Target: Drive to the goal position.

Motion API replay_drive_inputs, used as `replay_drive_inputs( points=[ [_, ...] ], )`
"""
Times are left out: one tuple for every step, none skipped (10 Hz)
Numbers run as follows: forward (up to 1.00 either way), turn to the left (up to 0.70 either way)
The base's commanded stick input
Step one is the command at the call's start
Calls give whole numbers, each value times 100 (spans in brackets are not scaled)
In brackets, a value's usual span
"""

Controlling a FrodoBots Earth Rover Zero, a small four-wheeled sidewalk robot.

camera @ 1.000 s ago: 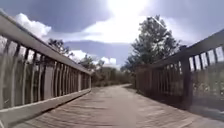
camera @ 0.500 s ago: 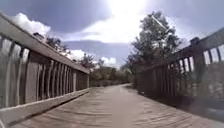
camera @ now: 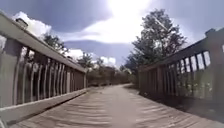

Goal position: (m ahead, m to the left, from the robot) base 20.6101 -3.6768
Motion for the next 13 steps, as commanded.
replay_drive_inputs(
  points=[
    [70,0],
    [70,0],
    [70,0],
    [70,0],
    [70,12],
    [70,30],
    [70,0],
    [70,0],
    [70,0],
    [70,0],
    [70,0],
    [70,0],
    [70,0]
  ],
)
